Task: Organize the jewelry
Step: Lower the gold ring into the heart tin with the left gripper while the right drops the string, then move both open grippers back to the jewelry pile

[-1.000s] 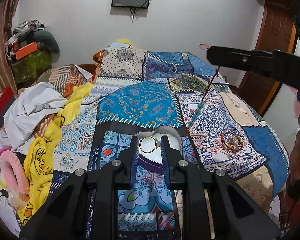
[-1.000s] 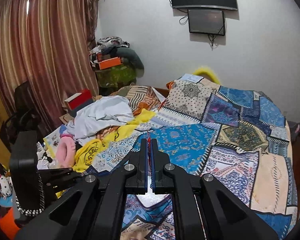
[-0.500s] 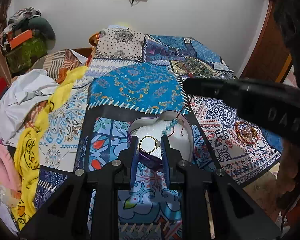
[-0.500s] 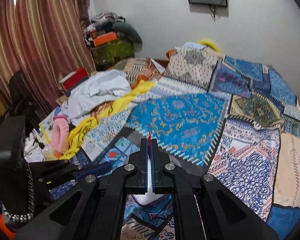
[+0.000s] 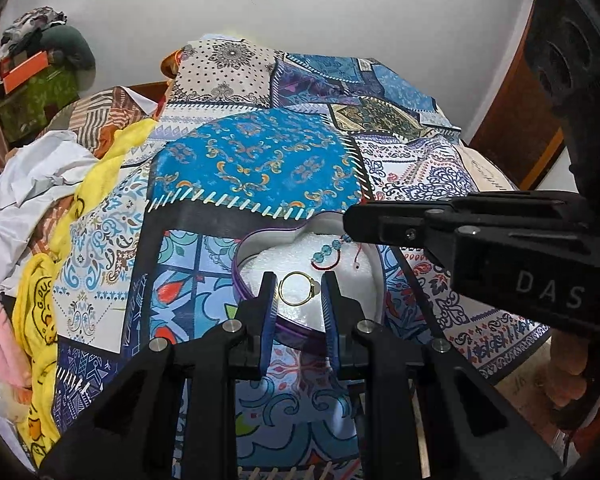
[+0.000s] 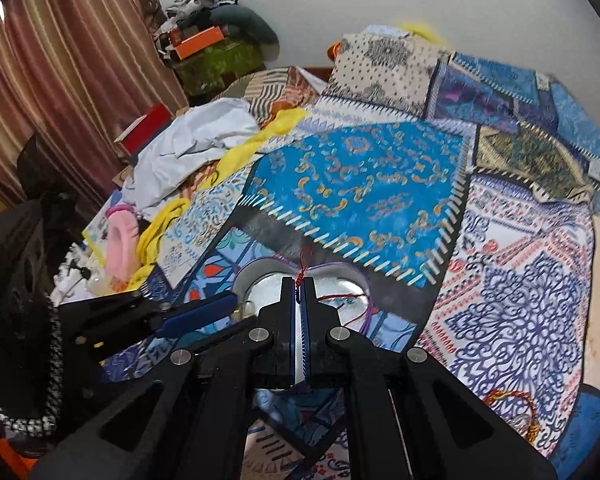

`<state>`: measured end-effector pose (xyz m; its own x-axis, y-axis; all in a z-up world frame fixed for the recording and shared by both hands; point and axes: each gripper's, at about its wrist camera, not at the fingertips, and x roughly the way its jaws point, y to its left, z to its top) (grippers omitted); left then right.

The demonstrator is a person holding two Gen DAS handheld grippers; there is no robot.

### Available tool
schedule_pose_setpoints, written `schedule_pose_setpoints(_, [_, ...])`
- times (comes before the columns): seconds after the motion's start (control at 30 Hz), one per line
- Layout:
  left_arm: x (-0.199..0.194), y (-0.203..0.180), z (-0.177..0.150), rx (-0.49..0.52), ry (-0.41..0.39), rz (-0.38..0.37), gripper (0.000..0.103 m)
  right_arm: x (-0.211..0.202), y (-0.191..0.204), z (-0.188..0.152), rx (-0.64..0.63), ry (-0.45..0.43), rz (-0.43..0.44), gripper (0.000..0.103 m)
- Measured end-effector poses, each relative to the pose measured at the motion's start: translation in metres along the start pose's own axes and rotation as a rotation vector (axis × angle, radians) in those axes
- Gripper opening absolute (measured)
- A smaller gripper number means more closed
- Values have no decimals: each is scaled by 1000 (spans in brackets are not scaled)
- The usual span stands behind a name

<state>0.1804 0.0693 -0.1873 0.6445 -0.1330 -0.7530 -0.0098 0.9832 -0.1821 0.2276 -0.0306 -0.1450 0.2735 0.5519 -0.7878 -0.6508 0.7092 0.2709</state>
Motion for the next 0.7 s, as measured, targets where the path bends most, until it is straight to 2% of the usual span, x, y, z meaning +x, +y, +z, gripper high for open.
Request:
schedule_pose_setpoints(0.07, [0,-2,1,5,0,-4,21,1,-2,1,18,25,17,6])
schedule_pose_setpoints(0.17, [-1,-3,3,9,3,-6,21,-3,-1,1,22,35,10,18])
schedule_pose_setpoints(0.23, [-3,-3,3,7,3,-1,21,-11,-1,0,26,9,6,30])
schedule_pose_setpoints(0.3, [-6,-4,3,6,0,1,22,-21,-3,0,33,-27,-3,35])
schedule_pose_setpoints(0.47, [-20,-8,3,20,-23,18,29,-47,-4,-1,27,-85,-41,36])
schedule_pose_setpoints(0.53, [-30,-9,3,19,-43,26,34,-59,-6,-3,14,-115,-82,36])
schedule_pose_setpoints(0.7, [-50,-12,8,7,-83,38,36,-90,-17,-15,0,-179,-184,37])
